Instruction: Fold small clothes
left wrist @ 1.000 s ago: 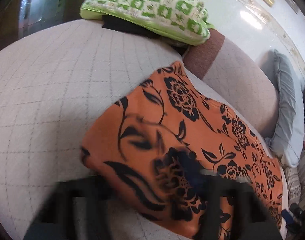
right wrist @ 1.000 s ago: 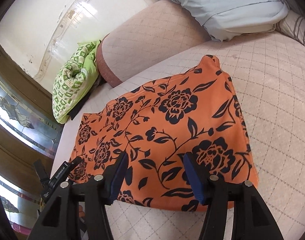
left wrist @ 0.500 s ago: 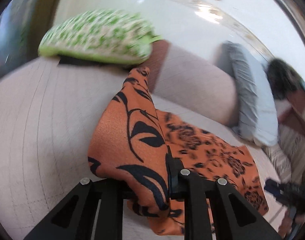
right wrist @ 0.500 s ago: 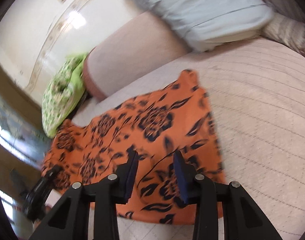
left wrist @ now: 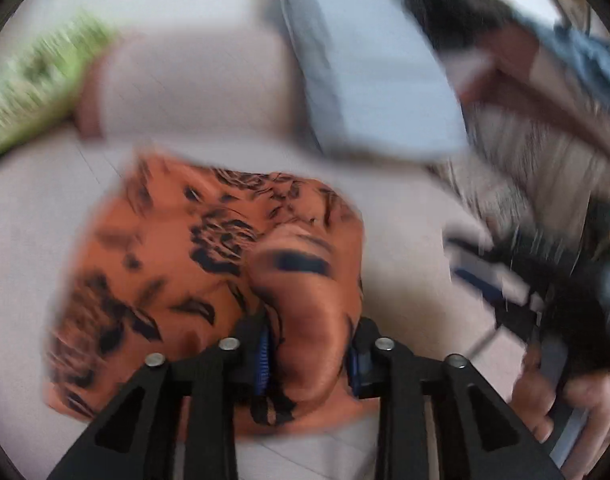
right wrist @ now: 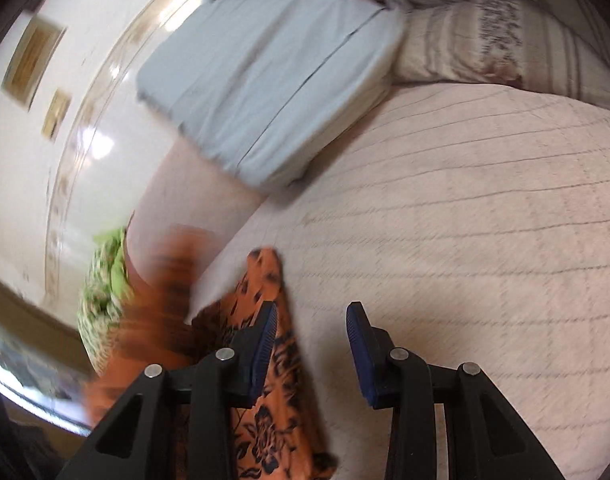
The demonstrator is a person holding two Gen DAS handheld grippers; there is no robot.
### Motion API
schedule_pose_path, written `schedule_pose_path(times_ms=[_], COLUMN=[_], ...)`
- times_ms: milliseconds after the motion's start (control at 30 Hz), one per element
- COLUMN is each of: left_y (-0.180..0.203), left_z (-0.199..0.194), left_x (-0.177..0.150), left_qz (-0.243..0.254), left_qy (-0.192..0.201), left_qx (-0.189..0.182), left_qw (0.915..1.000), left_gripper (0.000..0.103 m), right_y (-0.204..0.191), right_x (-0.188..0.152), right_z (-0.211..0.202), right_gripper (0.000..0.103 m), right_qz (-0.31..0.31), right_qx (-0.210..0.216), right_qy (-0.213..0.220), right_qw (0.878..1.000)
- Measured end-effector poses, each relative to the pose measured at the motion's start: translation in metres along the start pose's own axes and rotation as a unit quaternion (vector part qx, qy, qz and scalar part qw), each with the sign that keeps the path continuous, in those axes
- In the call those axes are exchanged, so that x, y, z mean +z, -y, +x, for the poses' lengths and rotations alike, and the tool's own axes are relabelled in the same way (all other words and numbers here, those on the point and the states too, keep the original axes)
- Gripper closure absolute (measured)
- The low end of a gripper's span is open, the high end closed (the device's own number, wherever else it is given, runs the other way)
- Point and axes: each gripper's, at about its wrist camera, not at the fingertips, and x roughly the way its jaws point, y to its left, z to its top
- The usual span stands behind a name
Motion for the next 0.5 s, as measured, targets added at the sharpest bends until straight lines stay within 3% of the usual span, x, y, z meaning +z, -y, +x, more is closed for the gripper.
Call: schedule_pose_path(times_ms=[33, 100, 167, 233, 267, 367, 433, 500], left_y=[0.000, 0.000, -0.010, -0.030, -0.042, -0.082, -0.103, -0.122], left_z=[0.002, -0.013, -0.047, -0.078, -0.089, -0.113, -0.111, -0.103], left_x=[-0.006, -0.019, -0.029, -0.032, -0.032, -0.030, -0.030, -0.031], left_qz=[0.002, 0.031, 0.071, 0.082, 0.081, 0.066, 0.049, 0.031], left_qy=[-0.017, -0.010, 0.026, 0.069, 0.086, 0.141, 0.136, 0.119], left_qx=[-0.019, -0.044, -0.048, -0.041, -0.029, 0.070, 0.121, 0.140], left_qw=[0.9997, 0.9985, 0.9960, 0.9934, 0.9926, 0.9854, 0.9821, 0.9824], left_gripper=[0.062, 0.049, 0.038, 0.030, 0.030, 0.029, 0.029, 0.029], right_y=[0.004, 0.011, 0.014, 0.008, 0.000, -0.035, -0.068, -0.090], right_x=[0.002, 0.008, 0.012, 0.011, 0.008, -0.004, -0.021, -0.038], right_z=[0.000, 0.001, 0.004, 0.005, 0.004, -0.002, -0.007, -0.008], right_gripper=[0.064, 0.062, 0.055, 0.054, 0.054, 0.054, 0.064, 0.074], right_qz=[0.006, 0.019, 0.026, 0.024, 0.010, -0.067, -0.128, -0.169], right_qx=[0.004, 0.006, 0.014, 0.035, 0.045, 0.075, 0.123, 0.146], right_qy=[-0.002, -0.010, -0.021, -0.024, -0.025, -0.025, -0.030, -0.041], right_qw=[1.000, 1.000, 0.999, 0.999, 0.999, 0.995, 0.984, 0.974])
